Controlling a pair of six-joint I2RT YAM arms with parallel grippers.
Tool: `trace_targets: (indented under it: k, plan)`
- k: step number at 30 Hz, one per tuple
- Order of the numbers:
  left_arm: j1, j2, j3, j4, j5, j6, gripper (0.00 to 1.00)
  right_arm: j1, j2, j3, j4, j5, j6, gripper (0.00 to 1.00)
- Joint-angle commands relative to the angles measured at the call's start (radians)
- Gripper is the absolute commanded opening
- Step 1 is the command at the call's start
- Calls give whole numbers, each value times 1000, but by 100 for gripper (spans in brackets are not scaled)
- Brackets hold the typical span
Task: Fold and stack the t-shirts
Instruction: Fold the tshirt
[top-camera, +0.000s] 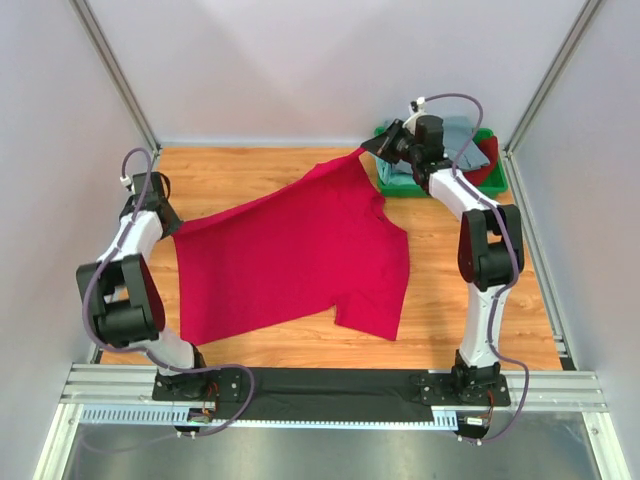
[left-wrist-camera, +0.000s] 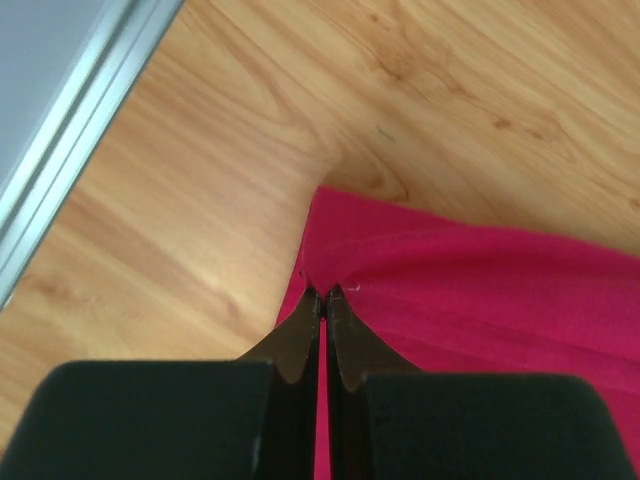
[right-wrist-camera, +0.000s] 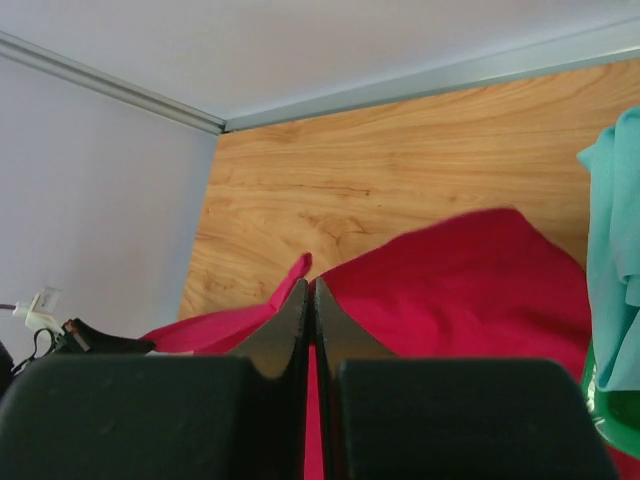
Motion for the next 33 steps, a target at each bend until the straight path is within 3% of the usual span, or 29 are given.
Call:
trace_targets:
  k: [1, 5, 10, 22, 33]
  plan:
    - [29, 108, 103, 113, 79, 21, 0, 10, 38, 117, 23, -21, -36, 0]
    - [38, 225, 203, 89, 118, 29, 0, 19, 102, 166, -11, -27, -39, 0]
    - [39, 271, 203, 83, 139, 19, 0, 24, 96, 174, -76, -12, -48, 0]
    - [55, 184, 144, -104, 155, -5, 0, 19, -89, 8, -307, 97, -91, 0]
    - [105, 228, 171, -215, 210, 24, 0, 2, -92, -9, -468, 28, -151, 0]
